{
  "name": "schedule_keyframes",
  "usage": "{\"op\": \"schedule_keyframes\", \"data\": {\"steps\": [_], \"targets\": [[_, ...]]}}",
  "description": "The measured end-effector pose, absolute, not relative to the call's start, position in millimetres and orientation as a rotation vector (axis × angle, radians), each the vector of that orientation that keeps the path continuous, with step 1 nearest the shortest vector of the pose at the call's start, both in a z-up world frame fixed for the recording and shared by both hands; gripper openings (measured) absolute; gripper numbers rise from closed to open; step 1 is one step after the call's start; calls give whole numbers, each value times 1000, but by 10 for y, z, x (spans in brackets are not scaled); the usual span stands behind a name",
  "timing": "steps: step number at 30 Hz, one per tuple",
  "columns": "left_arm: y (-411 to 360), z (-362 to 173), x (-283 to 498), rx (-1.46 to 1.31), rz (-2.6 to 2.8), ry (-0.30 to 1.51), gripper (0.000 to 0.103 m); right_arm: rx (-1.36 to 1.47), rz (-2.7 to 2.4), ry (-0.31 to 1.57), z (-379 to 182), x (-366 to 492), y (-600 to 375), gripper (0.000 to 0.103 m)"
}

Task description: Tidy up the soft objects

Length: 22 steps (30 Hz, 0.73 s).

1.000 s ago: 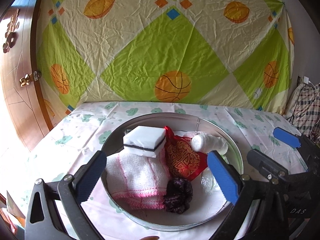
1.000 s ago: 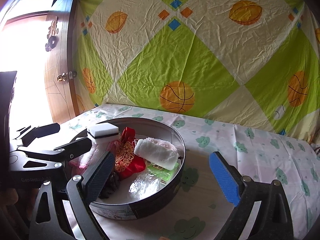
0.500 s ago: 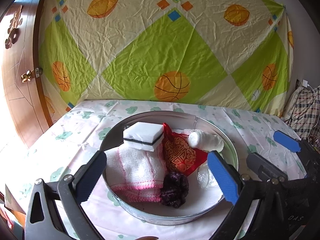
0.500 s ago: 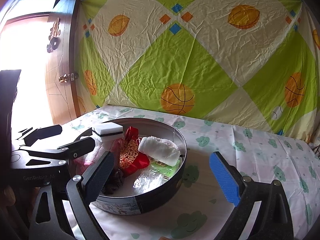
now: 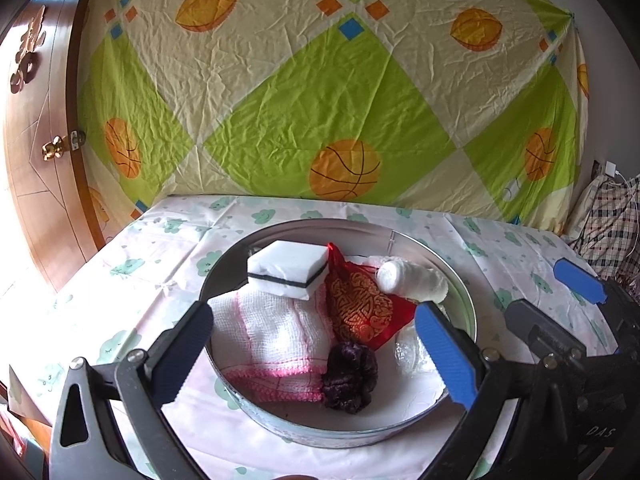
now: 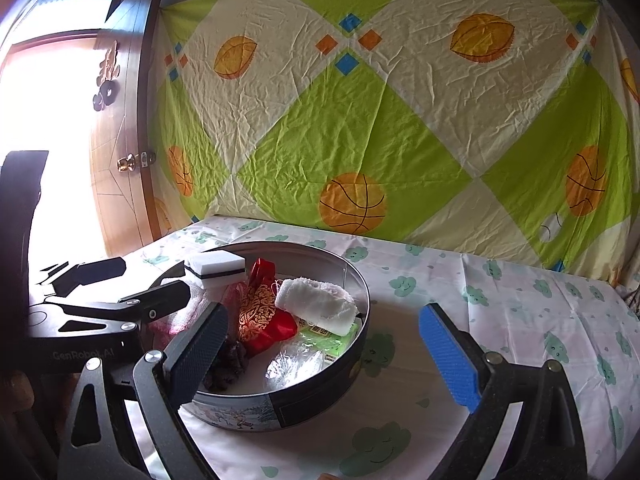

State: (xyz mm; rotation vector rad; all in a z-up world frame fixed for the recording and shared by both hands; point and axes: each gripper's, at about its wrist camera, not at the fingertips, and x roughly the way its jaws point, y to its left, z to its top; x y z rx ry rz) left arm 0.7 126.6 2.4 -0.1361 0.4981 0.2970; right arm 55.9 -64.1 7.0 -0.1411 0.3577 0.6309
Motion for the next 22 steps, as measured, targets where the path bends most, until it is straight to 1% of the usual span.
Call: {"op": "schedule_keyframes", "data": {"steps": [22], "targets": [[1250, -56, 29, -113, 312, 509, 102, -143, 650, 382, 4, 596, -580, 98]]}}
